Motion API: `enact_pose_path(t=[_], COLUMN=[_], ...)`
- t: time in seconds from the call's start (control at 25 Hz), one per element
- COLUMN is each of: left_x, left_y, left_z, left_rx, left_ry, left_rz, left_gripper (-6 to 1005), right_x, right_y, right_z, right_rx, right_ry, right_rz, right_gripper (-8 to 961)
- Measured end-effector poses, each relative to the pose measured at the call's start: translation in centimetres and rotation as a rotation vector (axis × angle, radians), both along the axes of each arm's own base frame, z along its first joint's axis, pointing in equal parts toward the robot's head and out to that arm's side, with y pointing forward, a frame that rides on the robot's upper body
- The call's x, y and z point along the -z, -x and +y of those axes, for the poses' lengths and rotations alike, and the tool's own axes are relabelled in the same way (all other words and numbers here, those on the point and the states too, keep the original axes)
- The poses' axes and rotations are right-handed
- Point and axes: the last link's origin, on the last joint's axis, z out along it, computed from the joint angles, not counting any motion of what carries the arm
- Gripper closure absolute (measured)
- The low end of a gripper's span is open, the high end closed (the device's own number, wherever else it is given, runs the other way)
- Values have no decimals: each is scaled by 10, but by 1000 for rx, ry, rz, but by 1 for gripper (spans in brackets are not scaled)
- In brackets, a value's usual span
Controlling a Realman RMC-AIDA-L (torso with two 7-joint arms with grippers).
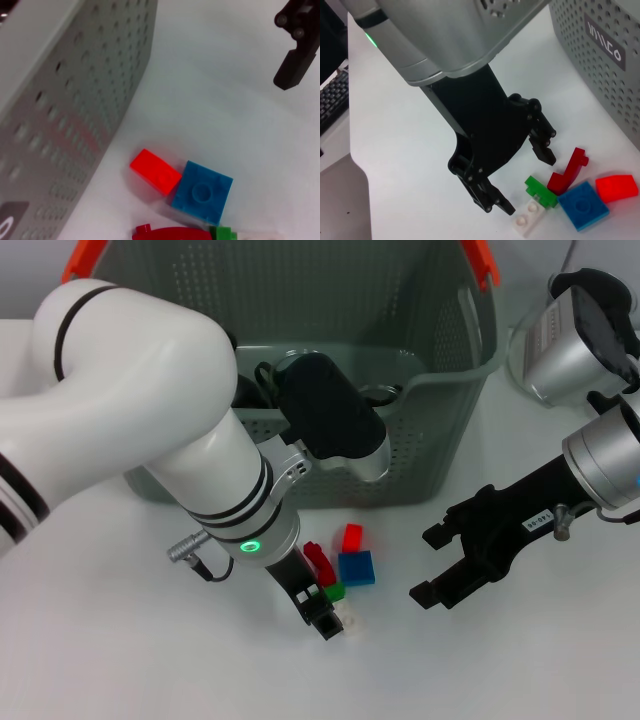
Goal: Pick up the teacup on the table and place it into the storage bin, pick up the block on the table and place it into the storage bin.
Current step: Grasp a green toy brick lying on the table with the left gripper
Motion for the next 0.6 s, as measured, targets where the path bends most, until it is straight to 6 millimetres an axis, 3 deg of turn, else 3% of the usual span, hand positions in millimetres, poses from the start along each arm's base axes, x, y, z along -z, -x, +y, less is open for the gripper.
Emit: enact_pose_path(t=[0.28,0.44,0.6], left_x=[1,4,6], left_y=[1,0,1], left_z=[1,2,2], left_rx=[-10,0,7], left_ry=[-6,-8,-5], left_rz=[4,9,15], left_gripper=[254,457,458], right_x=[0,0,0], right_y=[0,0,0], right_z=[0,1,1], right_rx=[-4,-9,-9], right_ry=[-2,-4,-6], right_rz=[1,2,4], right_gripper=[10,11,11])
